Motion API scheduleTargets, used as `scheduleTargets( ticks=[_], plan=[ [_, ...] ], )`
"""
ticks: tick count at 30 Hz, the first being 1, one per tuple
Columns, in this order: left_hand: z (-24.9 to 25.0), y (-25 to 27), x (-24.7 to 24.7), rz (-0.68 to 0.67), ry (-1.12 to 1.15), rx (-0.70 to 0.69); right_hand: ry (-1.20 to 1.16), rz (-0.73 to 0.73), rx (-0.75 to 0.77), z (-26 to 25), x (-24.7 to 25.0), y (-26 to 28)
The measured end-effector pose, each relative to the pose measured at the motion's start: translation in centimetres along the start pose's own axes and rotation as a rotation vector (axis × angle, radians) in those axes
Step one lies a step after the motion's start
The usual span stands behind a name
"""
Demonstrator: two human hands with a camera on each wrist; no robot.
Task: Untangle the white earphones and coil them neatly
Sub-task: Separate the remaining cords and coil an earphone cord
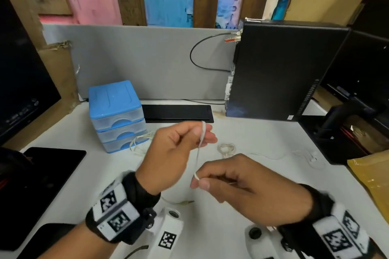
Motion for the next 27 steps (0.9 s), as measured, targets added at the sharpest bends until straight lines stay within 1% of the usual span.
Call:
scheduleTargets(
  ticks=[2,4,5,7,9,10,11,12,14,16,17,18,19,20,22,23,24,25,27],
  plan=[
    [0.2,0.7,-1.1,-0.055,-0.164,-0.071,-0.041,0.111,0.050,-1.0,2.1,0.7],
    [0.5,1.4,-2.3,-0.140,-0.199,-0.083,-0.056,0.300,0.113,-1.0,4.8,1.3],
    [0.8,1.6,-2.9,-0.177,-0.155,-0.068,-0.051,0.407,0.131,-0.6,6.2,1.6],
    [1.5,1.9,-3.6,-0.214,-0.004,-0.022,-0.018,0.592,0.111,1.3,8.1,1.7],
    [1.7,1.6,-3.4,-0.181,0.117,0.021,-0.002,0.674,0.073,3.2,8.0,1.2],
    [1.6,1.3,-3.0,-0.149,0.154,0.039,-0.010,0.664,0.063,4.0,7.2,0.6],
    [1.5,1.1,-2.5,-0.114,0.186,0.054,-0.026,0.616,0.046,4.8,5.7,-0.1],
    [1.4,0.8,-1.9,-0.070,0.212,0.065,-0.032,0.535,0.010,5.5,4.0,-0.8],
    [1.3,0.2,-0.5,0.017,0.210,0.054,0.016,0.308,-0.073,6.4,0.1,-1.7],
    [1.6,-0.3,1.4,0.102,0.089,-0.021,0.047,0.082,-0.093,5.6,-2.7,-1.7],
    [1.8,-0.6,2.3,0.136,-0.008,-0.070,0.019,0.017,-0.088,4.9,-3.1,-1.5],
    [2.0,-0.6,3.0,0.154,-0.110,-0.115,-0.033,0.002,-0.080,3.9,-2.8,-1.2],
    [2.1,-0.6,3.3,0.153,-0.203,-0.150,-0.092,0.035,-0.063,2.8,-1.8,-0.9],
    [2.0,-0.5,3.2,0.132,-0.279,-0.174,-0.144,0.106,-0.034,1.8,-0.2,-0.6],
    [2.0,0.1,1.7,0.032,-0.384,-0.210,-0.178,0.301,0.049,0.5,3.2,0.2],
    [2.1,0.6,0.6,-0.033,-0.393,-0.211,-0.157,0.401,0.089,0.3,4.8,0.5],
    [2.2,1.0,-0.6,-0.091,-0.355,-0.186,-0.133,0.498,0.112,0.6,6.2,0.9],
    [2.1,1.3,-1.6,-0.138,-0.268,-0.137,-0.119,0.586,0.114,1.3,7.2,1.0],
    [2.0,1.8,-3.1,-0.218,-0.043,-0.023,-0.124,0.702,0.106,2.8,8.0,1.1]
  ],
)
Point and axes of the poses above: each hand's wrist, its own y-axis away from the middle knuckle, its own x-axis out of the back of the hand, z = x × y, the point moved 9 cm from there along -y, towards the middle knuckle
